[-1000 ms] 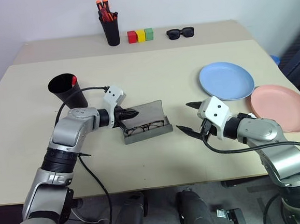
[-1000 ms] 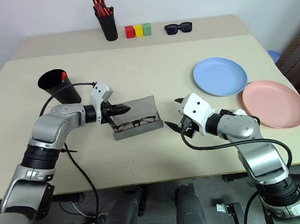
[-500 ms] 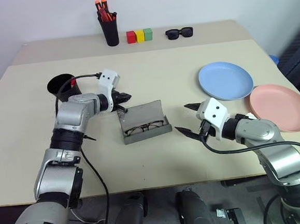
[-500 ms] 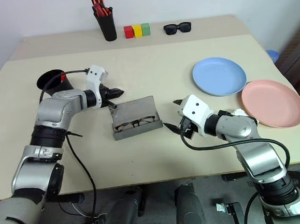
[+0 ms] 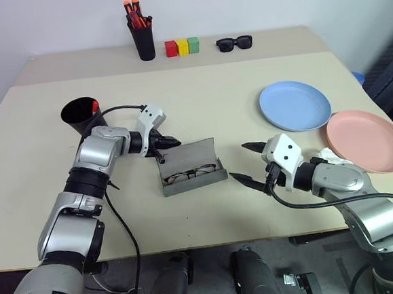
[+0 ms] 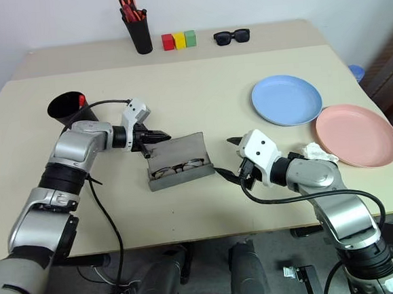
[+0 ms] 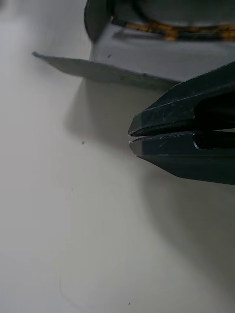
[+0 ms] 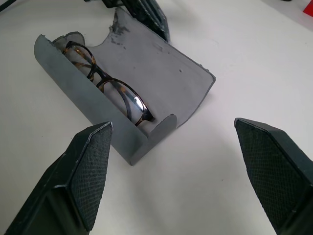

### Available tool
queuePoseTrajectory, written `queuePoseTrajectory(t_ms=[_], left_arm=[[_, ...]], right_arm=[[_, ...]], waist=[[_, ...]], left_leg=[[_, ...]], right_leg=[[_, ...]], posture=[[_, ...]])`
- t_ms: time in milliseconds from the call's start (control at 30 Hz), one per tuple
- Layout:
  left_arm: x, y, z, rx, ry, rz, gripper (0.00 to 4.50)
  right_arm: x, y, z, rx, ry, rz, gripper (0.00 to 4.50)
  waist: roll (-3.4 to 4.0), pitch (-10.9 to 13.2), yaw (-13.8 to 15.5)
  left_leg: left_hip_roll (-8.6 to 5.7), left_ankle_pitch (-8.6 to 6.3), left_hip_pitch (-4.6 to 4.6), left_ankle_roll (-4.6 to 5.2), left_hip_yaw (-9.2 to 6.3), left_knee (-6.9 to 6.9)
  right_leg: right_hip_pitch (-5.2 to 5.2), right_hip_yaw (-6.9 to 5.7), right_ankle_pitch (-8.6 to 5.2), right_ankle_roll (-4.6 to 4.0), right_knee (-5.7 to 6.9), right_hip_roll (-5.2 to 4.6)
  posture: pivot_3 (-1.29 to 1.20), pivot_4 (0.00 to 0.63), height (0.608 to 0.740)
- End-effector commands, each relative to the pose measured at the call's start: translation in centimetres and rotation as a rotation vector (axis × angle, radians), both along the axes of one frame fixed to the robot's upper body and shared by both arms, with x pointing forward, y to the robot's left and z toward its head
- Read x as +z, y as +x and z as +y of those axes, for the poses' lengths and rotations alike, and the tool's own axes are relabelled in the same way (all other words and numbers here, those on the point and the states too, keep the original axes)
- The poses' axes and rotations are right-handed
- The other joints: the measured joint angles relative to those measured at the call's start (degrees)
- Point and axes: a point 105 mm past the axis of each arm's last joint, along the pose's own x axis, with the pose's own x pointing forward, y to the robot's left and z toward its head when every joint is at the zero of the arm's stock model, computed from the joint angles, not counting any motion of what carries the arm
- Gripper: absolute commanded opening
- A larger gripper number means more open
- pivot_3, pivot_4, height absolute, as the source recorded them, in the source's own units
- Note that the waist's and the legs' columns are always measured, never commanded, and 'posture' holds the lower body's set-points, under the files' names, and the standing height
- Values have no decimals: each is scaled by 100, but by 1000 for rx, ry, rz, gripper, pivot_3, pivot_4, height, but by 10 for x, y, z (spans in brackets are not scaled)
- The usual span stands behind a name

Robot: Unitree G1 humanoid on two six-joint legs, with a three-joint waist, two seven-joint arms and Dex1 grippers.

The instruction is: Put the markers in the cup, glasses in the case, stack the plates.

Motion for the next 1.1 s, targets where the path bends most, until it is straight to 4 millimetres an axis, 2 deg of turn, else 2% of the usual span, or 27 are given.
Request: queuePoseTrajectory(t_ms=[33, 233, 367, 500, 733, 833, 967, 1100], left_arm=[[16, -13, -3, -90, -33, -57, 55], [19, -36, -3, -165, -42, -94, 55], [20, -59, -4, -222, -41, -148, 55], [7, -79, -1, -273, 14, -165, 55], [2, -88, 4, -285, 20, -196, 55], [10, -86, 5, -243, -19, -294, 55], [33, -82, 7, -174, -132, -393, 55], [49, -94, 5, -192, -236, -415, 55]], right_arm=[[12, -1, 1, 7, 10, -58, 4055], [12, 2, 0, 5, 9, -61, 4055], [11, 4, 0, 4, 6, -62, 4055], [11, 11, -2, -16, 0, -69, 4055], [8, 30, -15, -98, -45, -65, 4055], [5, 52, -39, -241, -108, -84, 4055], [2, 74, -69, -411, -187, -105, 4055], [-5, 89, -92, -512, -287, -134, 4055]], waist=[[0, 0, -5], [0, 0, 1], [1, 0, -5], [1, -1, -5], [2, -1, 13], [2, -1, 12], [2, -1, 12], [2, -1, 8]], left_leg=[[0, 0, 0, 0, -1, 0], [1, 0, 1, 0, -6, 0], [1, 0, 1, 0, -5, -1], [2, 0, 1, 0, -5, 0], [1, 0, 2, 0, -3, 0], [1, 0, 3, 0, -3, -1], [1, 0, 2, 0, -3, 0], [0, 0, 2, 0, 0, -1]], right_leg=[[0, 0, 0, 0, 0, 0], [0, 2, 0, -1, 1, -1], [-1, 6, 0, -2, 1, -2], [0, 6, -1, -4, 0, -2], [0, 7, -6, -13, -1, -4], [-1, 7, -5, -13, -1, -4], [-2, 7, -5, -14, 1, -3], [-3, 8, -2, -7, -1, -4]], posture=[[0, 150, 740], [0, 150, 740], [0, 150, 740], [0, 150, 740], [0, 150, 740], [0, 150, 740], [0, 150, 740], [0, 150, 740]])
